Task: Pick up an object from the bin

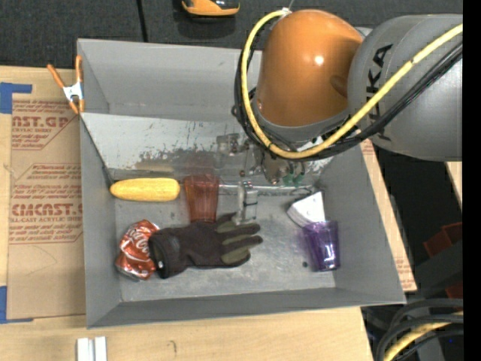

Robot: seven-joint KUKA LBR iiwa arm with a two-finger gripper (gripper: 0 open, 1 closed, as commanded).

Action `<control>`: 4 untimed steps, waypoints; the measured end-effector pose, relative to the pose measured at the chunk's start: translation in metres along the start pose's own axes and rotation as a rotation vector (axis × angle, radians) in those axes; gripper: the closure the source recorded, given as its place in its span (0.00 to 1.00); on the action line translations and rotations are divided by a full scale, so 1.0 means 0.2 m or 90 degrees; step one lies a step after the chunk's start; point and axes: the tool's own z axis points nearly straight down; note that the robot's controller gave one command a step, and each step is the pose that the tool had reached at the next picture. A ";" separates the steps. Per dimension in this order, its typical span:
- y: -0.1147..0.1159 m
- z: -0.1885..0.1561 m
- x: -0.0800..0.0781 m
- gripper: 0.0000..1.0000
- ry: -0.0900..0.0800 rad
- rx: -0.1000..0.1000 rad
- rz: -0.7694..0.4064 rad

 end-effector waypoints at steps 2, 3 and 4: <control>-0.03 0.22 0.04 0.00 -0.004 -0.001 0.030; 0.05 0.57 0.12 0.00 -0.001 -0.001 0.034; 0.11 0.83 0.22 1.00 0.003 -0.001 0.047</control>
Offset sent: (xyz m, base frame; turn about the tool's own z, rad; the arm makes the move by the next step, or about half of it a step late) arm -0.0184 -0.0157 -0.0999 0.1004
